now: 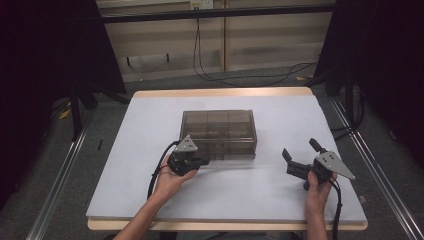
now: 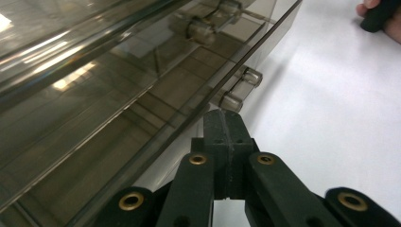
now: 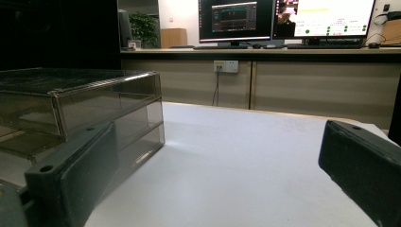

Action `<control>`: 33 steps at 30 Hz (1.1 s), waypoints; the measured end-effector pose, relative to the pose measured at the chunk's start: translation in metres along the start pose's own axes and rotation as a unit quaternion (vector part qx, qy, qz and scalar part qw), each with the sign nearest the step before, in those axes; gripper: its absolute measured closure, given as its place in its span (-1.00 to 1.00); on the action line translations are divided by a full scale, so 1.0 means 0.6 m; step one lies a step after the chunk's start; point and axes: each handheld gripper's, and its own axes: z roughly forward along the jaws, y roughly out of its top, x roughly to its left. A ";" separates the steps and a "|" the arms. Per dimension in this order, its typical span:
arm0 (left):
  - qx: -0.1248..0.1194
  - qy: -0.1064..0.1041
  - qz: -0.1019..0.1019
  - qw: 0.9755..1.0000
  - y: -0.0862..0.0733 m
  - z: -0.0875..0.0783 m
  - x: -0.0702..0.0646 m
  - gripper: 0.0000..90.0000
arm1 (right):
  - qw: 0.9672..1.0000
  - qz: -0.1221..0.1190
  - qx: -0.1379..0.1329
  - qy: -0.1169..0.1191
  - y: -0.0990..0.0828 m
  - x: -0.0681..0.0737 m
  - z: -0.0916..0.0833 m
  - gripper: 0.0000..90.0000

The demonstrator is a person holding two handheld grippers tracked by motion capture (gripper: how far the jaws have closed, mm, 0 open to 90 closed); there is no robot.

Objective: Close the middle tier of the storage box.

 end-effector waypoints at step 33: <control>-0.009 0.009 -0.018 1.000 0.012 0.010 0.010 1.00 | 1.000 0.001 0.001 0.000 0.000 0.000 0.000 -1.00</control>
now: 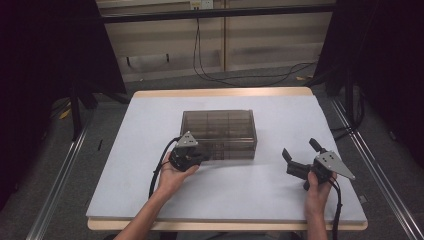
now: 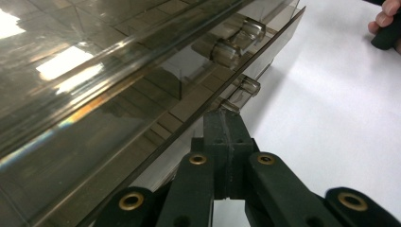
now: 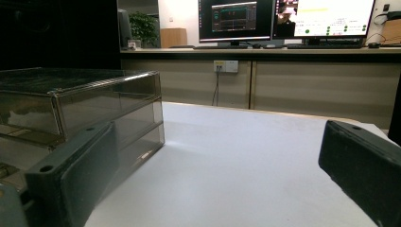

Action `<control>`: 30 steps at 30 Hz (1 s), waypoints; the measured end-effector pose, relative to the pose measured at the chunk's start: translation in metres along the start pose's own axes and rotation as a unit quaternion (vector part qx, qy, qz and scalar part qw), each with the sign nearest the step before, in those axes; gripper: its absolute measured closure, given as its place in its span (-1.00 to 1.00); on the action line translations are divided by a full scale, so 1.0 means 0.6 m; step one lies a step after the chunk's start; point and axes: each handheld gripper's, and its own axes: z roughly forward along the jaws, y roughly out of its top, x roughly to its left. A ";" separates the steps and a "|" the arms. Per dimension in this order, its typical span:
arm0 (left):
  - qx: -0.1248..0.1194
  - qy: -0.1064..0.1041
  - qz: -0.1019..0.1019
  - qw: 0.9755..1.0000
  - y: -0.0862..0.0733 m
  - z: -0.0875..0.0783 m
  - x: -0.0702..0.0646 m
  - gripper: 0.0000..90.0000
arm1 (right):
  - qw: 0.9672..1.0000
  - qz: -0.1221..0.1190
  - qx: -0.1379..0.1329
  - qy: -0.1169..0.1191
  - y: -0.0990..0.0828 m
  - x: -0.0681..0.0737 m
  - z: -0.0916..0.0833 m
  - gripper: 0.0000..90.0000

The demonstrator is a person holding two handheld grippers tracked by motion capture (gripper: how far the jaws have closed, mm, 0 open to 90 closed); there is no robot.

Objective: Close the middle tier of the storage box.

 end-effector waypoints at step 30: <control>-0.001 0.008 0.001 1.000 0.004 0.008 0.007 1.00 | 1.000 0.000 -0.001 0.000 0.000 0.000 0.000 -1.00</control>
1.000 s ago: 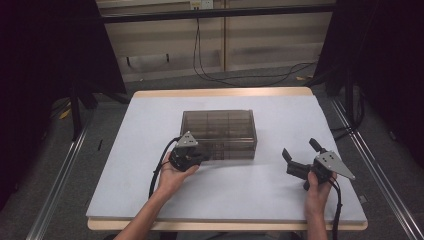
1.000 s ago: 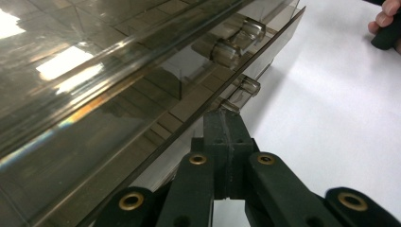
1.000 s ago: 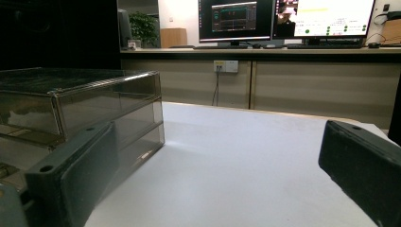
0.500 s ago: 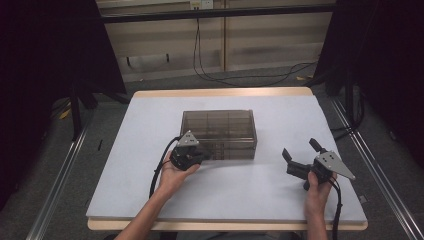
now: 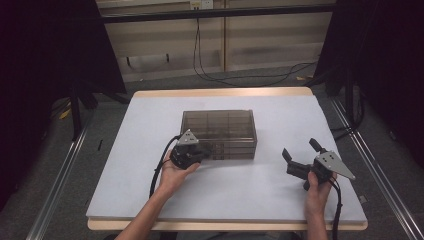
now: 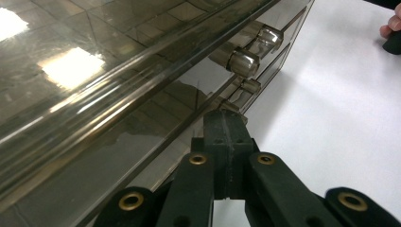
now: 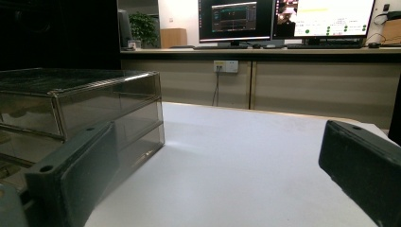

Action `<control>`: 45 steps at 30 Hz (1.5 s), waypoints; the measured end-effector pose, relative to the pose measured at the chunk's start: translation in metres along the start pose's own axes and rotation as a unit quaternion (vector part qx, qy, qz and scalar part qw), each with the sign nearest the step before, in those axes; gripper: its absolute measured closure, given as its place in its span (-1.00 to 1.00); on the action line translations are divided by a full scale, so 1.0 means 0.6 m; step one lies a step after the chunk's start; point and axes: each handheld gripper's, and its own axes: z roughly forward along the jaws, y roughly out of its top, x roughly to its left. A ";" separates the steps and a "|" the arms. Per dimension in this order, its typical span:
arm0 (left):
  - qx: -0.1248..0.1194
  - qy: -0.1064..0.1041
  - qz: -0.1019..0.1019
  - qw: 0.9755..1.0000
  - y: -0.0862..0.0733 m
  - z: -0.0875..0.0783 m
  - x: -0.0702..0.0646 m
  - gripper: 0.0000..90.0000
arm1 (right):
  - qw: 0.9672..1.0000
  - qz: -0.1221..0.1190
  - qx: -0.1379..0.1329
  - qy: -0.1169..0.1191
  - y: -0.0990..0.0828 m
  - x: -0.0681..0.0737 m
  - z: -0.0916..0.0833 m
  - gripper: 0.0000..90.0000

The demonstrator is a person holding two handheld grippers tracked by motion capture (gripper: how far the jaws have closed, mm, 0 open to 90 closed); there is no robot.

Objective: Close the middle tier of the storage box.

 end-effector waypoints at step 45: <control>-0.005 0.028 -0.001 1.000 -0.026 -0.072 -0.020 -0.62 | 1.000 0.004 0.000 -0.002 0.000 0.000 0.000 -1.00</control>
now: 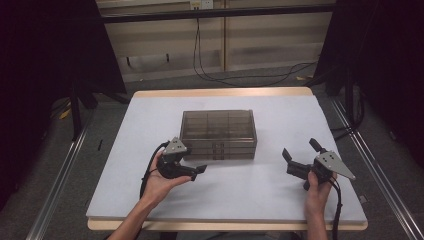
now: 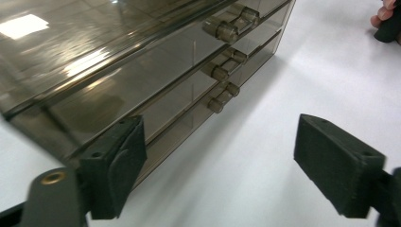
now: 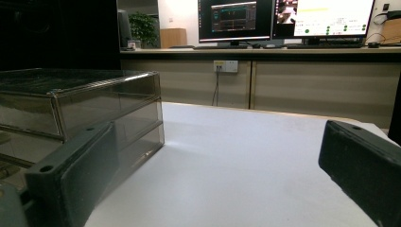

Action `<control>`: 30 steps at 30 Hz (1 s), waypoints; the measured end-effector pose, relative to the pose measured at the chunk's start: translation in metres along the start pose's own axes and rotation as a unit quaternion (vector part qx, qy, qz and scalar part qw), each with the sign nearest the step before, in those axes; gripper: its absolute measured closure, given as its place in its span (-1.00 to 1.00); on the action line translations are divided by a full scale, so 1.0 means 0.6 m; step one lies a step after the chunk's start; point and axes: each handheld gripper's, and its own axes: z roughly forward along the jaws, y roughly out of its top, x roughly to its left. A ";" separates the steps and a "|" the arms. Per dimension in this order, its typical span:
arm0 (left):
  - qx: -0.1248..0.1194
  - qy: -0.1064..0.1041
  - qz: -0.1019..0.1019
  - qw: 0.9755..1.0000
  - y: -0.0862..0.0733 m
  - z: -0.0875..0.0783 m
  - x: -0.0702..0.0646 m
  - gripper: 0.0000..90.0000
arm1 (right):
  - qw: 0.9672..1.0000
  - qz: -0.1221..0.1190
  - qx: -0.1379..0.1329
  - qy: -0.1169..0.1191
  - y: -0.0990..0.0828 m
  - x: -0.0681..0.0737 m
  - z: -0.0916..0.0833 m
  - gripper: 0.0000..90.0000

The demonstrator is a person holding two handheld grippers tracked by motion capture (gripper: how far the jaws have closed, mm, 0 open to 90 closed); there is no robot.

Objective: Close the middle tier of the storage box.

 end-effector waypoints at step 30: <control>-0.019 0.039 -0.029 0.999 -0.095 -0.121 0.027 -0.93 | 1.000 -0.005 0.001 0.000 0.000 0.000 0.000 -1.00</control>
